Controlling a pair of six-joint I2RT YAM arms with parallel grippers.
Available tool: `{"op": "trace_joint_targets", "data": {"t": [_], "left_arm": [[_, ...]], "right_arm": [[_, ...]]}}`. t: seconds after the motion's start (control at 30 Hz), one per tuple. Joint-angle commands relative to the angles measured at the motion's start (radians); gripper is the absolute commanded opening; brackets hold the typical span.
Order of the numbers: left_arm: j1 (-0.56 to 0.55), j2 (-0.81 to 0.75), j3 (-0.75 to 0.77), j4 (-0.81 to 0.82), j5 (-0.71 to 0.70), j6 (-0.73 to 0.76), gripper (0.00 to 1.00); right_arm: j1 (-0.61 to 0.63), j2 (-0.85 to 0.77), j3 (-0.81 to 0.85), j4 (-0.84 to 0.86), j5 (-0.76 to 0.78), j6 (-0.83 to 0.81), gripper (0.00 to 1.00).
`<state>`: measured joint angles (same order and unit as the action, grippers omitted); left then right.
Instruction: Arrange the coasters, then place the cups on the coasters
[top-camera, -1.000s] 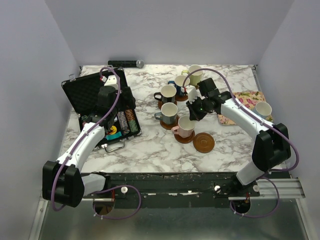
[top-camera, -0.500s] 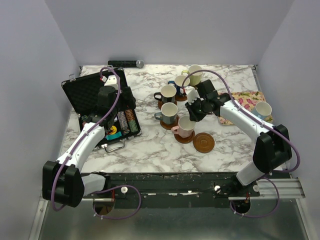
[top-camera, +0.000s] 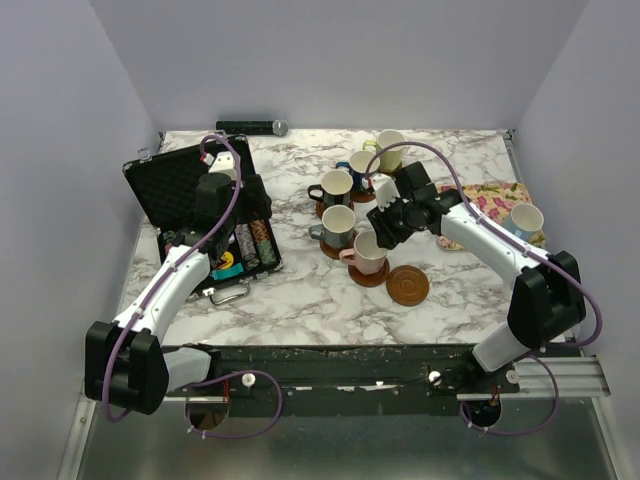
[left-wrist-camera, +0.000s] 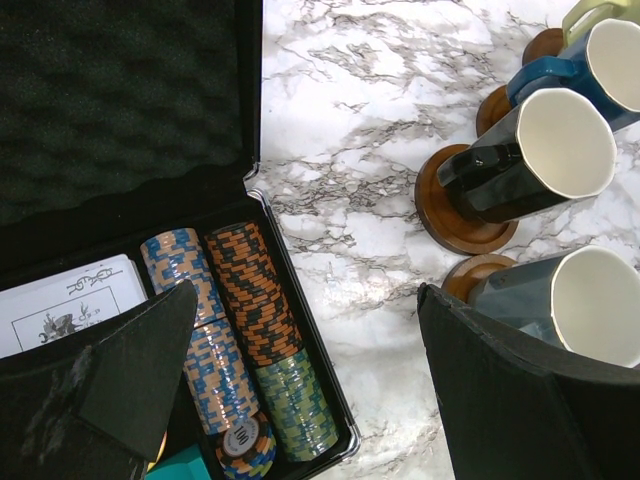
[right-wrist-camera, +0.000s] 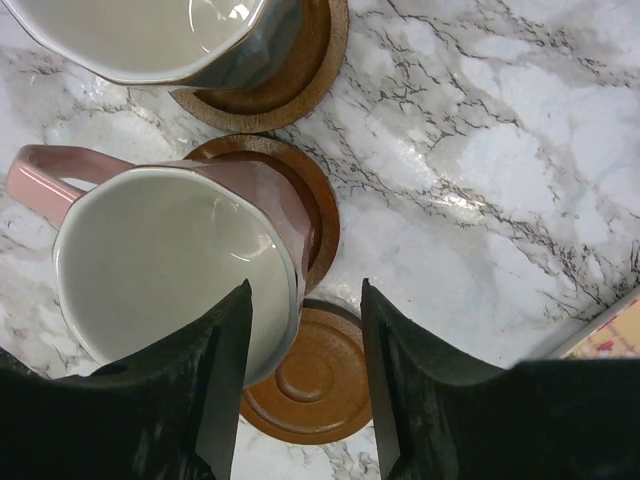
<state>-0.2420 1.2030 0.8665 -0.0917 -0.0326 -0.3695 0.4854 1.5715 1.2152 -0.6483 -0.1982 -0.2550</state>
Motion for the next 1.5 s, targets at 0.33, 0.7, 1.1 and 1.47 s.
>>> {"op": "trace_joint_targets", "data": {"t": [0.33, 0.7, 1.1, 1.47], "left_arm": [[0.004, -0.01, -0.018, 0.017, 0.019, -0.009, 0.99], [0.006, -0.01, -0.015, 0.009, 0.016, -0.008, 0.99], [0.006, -0.016, -0.017, -0.008, 0.023, -0.006, 0.99], [0.006, -0.043, -0.046, -0.014, 0.023, -0.014, 0.99]], "right_arm": [[0.002, -0.178, -0.046, 0.13, 0.023, 0.065, 0.59], [-0.321, -0.234, -0.109, 0.227, -0.083, 0.384, 0.57], [-0.395, 0.067, -0.121, 0.047, -0.182, 0.523, 0.48], [-0.395, 0.197, -0.157, -0.005, -0.264, 0.5, 0.47]]}}
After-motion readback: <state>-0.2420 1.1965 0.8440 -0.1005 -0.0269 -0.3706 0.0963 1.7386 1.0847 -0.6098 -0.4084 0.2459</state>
